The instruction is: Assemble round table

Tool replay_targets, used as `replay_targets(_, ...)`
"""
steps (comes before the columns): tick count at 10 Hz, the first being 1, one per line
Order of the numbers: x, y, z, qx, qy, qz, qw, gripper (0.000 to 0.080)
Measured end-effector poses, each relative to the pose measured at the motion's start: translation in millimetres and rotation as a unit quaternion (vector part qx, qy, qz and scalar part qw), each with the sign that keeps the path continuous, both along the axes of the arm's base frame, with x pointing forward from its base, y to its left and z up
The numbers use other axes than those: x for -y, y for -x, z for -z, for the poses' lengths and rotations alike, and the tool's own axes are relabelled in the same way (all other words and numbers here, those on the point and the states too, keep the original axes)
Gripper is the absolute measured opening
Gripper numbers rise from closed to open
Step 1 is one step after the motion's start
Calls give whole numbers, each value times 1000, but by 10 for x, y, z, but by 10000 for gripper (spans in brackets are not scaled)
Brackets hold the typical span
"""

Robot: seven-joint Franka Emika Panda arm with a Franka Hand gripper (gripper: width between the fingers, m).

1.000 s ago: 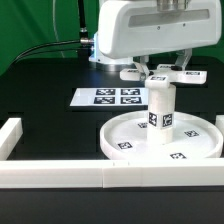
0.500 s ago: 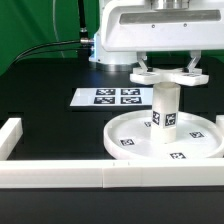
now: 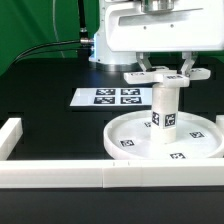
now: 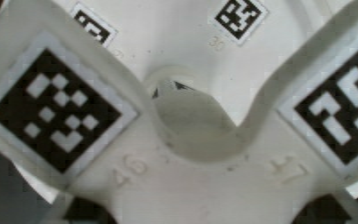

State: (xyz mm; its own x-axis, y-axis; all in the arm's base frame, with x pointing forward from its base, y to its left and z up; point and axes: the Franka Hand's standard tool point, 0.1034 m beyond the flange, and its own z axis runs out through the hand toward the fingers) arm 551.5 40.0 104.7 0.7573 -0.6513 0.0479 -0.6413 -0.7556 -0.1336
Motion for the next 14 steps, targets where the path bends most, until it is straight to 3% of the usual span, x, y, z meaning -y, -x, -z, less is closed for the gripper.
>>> replay_targets(3, 12, -5, 1, -5, -26, 110, 994, 448)
replay_targets(6, 19, -6, -5, -3, -57, 237, 970, 448)
replay_targets(9, 23, 18, -12, -9, -100, 369, 924, 448)
replay_targets(11, 49, 30, -11, -23, -128, 456, 881, 448)
replay_targets(13, 38, 24, -15, -27, -139, 492, 859, 448)
replay_targets(14, 36, 26, -12, -27, -138, 491, 860, 448)
